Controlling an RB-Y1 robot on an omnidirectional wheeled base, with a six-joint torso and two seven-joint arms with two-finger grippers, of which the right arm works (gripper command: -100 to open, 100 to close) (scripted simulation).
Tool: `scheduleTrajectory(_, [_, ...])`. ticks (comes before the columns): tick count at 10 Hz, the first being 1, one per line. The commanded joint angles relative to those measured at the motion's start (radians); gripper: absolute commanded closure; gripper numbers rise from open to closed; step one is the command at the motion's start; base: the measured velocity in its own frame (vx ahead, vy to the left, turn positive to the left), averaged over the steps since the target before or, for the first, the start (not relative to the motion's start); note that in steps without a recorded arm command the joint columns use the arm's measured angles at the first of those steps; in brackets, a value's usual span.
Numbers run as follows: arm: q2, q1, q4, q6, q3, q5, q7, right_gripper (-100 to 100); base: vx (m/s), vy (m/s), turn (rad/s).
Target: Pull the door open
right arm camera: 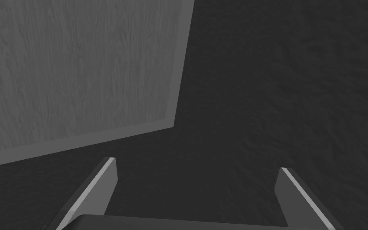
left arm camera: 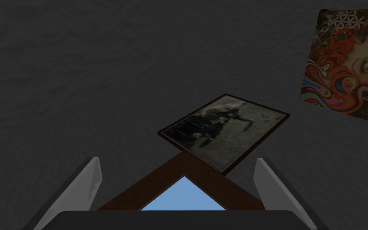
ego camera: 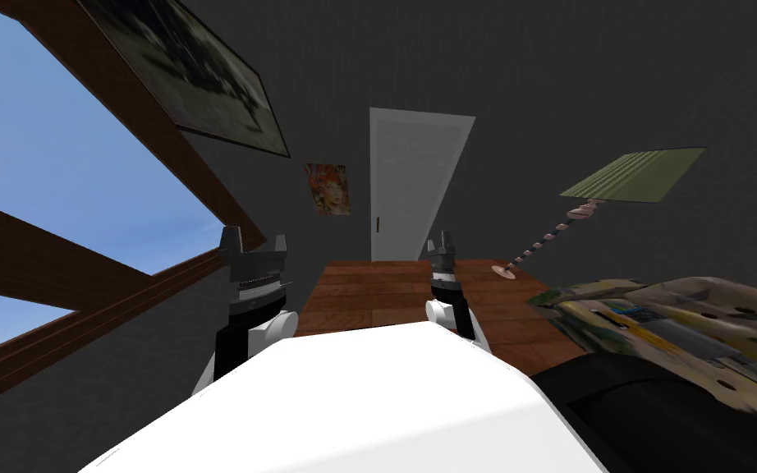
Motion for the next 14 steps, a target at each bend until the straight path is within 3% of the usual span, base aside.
scheduleTrajectory(1, [-0.008, -0.007, 0.030, -0.009, 0.001, -0.015, -0.027, -100, 0.042, -0.092, 0.095])
scheduleTrajectory(14, [-0.068, -0.071, 0.291, -0.093, 0.014, -0.152, -0.266, -100, 0.109, 0.018, 0.072])
